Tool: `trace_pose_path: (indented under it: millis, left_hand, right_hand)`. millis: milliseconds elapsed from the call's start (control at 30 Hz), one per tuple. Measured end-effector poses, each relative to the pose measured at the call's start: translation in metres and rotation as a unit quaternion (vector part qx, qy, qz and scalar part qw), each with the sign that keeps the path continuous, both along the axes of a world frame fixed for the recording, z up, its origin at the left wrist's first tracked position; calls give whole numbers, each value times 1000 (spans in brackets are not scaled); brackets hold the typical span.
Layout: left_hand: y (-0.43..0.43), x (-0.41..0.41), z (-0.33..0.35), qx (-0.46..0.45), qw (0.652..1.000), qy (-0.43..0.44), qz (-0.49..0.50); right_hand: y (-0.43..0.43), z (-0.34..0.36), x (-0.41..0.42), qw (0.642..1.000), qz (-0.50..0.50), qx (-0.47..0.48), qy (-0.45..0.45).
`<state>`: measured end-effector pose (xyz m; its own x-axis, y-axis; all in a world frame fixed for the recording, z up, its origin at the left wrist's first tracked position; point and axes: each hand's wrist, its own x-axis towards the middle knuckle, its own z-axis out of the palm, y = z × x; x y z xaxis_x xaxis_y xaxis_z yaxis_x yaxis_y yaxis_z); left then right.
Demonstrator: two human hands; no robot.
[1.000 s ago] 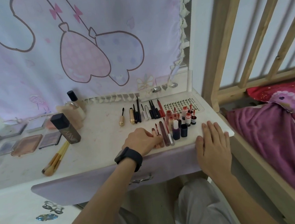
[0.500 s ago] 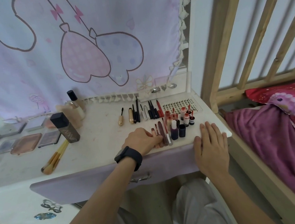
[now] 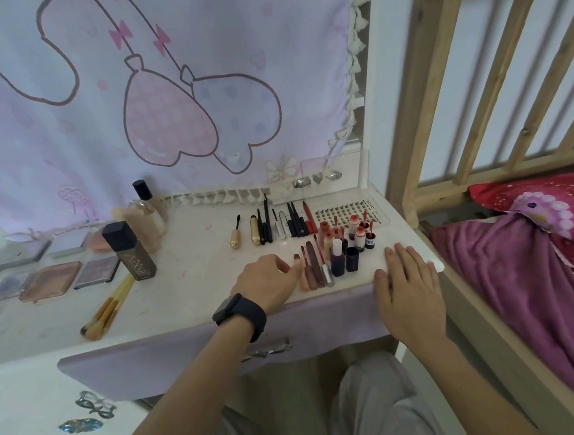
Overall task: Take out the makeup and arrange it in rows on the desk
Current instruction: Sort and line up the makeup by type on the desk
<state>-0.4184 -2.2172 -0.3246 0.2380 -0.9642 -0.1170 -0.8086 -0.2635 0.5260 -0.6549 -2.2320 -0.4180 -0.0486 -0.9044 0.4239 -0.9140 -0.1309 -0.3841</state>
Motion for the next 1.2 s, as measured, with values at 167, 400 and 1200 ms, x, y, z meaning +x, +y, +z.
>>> trace_pose_path:
  millis: [167, 400, 1200]
  left_hand:
    - [20, 26, 1, -50, 998, -35, 23]
    - [48, 88, 1, -101, 990, -45, 86]
    - [24, 210, -4, -165, 935, -8, 314]
  right_hand:
    - [8, 40, -12, 999, 36, 27, -26]
    - [32, 104, 54, 981, 156, -96, -59]
    - [9, 41, 217, 933, 335, 81, 109]
